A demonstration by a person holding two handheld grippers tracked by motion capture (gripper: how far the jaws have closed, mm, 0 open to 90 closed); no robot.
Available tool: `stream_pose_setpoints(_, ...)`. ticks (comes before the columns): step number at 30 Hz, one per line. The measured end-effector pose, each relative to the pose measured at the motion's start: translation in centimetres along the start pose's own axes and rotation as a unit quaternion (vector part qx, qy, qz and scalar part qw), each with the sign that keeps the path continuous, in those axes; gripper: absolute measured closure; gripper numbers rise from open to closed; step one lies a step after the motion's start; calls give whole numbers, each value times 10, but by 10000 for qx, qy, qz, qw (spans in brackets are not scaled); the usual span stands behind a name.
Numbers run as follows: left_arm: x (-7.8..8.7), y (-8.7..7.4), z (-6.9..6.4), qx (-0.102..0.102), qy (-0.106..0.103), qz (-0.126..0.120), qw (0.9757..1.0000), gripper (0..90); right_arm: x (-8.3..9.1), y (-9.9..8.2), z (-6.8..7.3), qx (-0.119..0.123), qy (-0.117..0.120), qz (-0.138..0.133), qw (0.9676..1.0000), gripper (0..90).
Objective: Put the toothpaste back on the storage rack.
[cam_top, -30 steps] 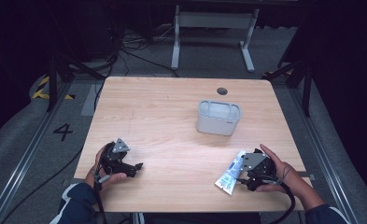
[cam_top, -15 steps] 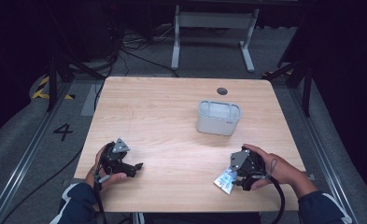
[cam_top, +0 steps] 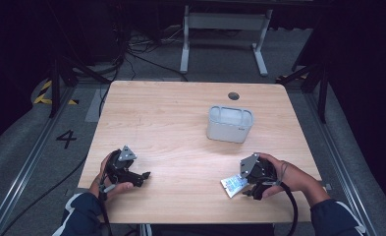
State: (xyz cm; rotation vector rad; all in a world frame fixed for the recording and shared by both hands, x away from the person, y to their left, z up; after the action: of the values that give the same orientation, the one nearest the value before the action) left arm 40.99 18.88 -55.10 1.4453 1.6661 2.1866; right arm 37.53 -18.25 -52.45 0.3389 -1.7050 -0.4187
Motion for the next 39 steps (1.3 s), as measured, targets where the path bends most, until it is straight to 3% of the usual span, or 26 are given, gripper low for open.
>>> stream_pose_setpoints(4, 0, 0, 0, 1, 0, -2, 10000, 6, -7, 9, 2, -5, 63, -171, 9998, 232)
stream_pose_setpoints(9, 0, 0, 0, 0, 0, -1, 10000, 6, -15, 13, 3, 17, 100, -14, 9999, 276)
stream_pose_setpoints(12, 0, 0, 0, 2, -10, 2, 10000, 6, -15, 16, -2, 49, 16, -22, 10000, 382)
stream_pose_setpoints(22, 0, 0, 0, -10, -3, -5, 10000, 6, -21, 22, -9, -569, 7, -219, 9981, 426)
stream_pose_setpoints(34, 0, 0, 0, -32, -34, -25, 10000, 6, -19, 25, -15, -706, -236, -522, 9959, 567)
stream_pose_setpoints(39, 0, 0, 0, -35, -37, -18, 10000, 6, -12, 26, -16, -881, -280, -757, 9928, 594)
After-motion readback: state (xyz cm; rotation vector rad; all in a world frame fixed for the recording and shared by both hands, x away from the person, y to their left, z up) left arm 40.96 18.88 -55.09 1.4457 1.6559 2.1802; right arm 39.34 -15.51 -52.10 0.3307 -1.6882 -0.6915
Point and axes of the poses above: each handheld gripper's, and its own axes: x roughly backward along the jaws, y roughly out of its top, z roughly to its left, the point moved 9 cm from there along -x, roughly forward along the jaws, and after that the axes turned 9 degrees about -z, right-handed, at the moved point
